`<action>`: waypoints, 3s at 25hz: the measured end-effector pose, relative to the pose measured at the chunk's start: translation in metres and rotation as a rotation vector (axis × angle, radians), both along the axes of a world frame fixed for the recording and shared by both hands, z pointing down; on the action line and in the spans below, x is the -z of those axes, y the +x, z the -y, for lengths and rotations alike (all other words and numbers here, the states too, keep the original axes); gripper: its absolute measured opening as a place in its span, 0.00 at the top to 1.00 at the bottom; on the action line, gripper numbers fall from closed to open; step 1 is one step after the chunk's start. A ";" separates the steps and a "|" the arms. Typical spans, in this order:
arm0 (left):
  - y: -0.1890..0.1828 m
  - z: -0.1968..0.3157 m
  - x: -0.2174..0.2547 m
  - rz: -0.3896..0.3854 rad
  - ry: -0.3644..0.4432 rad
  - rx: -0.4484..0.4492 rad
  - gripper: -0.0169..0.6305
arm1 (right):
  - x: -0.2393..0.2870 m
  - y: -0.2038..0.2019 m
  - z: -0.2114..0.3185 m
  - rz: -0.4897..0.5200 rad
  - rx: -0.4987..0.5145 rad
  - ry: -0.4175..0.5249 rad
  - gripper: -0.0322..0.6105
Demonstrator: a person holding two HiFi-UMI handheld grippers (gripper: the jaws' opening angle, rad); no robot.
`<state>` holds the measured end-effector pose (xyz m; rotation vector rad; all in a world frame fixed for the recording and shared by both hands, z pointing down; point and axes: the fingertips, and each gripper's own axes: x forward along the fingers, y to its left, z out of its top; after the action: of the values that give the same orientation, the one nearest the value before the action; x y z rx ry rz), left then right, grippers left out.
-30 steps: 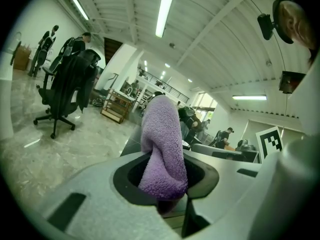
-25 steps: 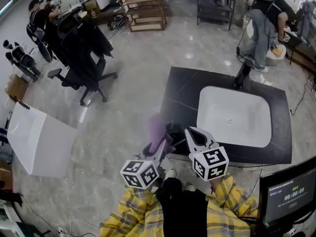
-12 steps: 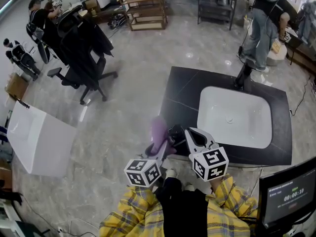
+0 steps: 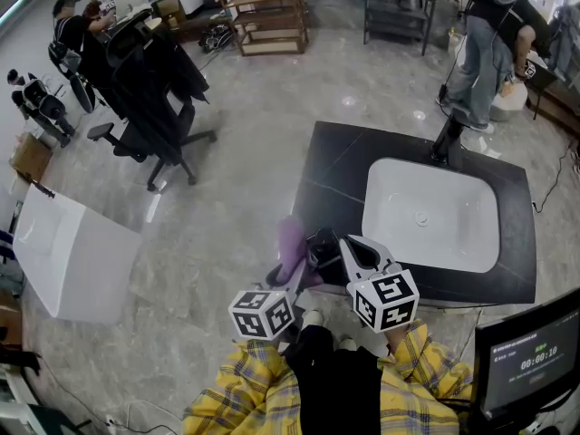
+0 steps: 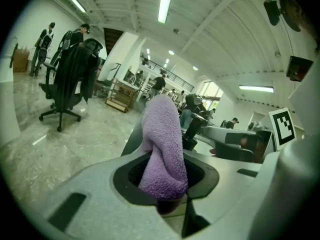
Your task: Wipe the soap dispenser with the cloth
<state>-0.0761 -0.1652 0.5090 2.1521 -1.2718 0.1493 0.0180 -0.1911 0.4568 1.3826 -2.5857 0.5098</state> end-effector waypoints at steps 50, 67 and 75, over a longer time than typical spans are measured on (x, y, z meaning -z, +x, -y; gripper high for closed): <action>-0.003 -0.003 -0.028 0.116 -0.026 -0.025 0.84 | -0.010 0.002 -0.001 -0.012 0.085 -0.020 0.94; -0.032 -0.021 0.020 0.031 0.109 0.056 0.84 | -0.018 -0.035 -0.008 -0.215 0.472 0.104 0.66; -0.040 -0.025 0.019 0.023 0.113 0.027 0.84 | -0.022 -0.052 -0.003 -0.278 0.717 0.171 0.63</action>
<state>-0.1159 -0.1405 0.4903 2.2329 -1.3508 0.0938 -0.0337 -0.1879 0.4785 0.4305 -2.6744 -0.0169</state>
